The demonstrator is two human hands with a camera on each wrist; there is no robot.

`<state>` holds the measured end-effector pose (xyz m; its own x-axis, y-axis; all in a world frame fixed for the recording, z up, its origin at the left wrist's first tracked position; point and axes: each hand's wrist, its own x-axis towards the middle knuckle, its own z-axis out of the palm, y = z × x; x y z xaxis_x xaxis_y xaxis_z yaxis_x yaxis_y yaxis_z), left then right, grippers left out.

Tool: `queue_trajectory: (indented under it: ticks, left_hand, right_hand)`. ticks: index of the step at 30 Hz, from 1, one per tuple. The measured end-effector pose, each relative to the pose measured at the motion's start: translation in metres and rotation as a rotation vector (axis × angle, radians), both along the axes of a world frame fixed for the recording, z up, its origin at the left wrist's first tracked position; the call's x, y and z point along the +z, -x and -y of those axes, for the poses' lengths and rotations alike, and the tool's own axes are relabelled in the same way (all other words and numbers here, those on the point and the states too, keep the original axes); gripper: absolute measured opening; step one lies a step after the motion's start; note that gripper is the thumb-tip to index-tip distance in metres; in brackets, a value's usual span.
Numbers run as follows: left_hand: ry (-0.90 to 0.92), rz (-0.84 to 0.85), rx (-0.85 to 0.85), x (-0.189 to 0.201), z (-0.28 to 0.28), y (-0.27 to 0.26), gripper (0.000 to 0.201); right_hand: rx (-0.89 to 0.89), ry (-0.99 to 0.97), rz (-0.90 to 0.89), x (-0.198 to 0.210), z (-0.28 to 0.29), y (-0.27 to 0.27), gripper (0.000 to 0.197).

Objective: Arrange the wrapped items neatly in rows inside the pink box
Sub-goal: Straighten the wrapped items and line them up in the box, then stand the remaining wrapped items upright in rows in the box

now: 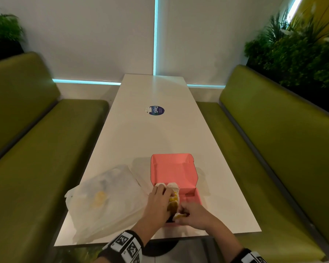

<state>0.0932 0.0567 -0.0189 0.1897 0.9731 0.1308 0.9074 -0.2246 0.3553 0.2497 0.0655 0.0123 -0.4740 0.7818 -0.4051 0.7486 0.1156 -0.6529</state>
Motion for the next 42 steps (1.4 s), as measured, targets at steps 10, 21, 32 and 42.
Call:
queue_trajectory:
  ticks: [10, 21, 32, 42]
  left_hand:
    - [0.036, -0.003, -0.013, -0.004, -0.003, 0.002, 0.053]
    - [-0.089, 0.438, 0.059, -0.004, 0.001, 0.027, 0.023]
    - [0.232, 0.472, 0.173, 0.009, 0.019, 0.045, 0.031]
    - [0.291, 0.495, 0.196, 0.012, 0.019, 0.042, 0.026]
  right_hand:
    - [0.031, -0.048, 0.024, -0.001, -0.002, 0.0, 0.021]
    - [-0.22, -0.132, -0.062, -0.007, -0.004, 0.019, 0.021]
    - [-0.279, -0.079, -0.064, -0.003, -0.004, 0.011, 0.036]
    - [-0.305, -0.16, 0.005, -0.013, -0.001, 0.024, 0.031]
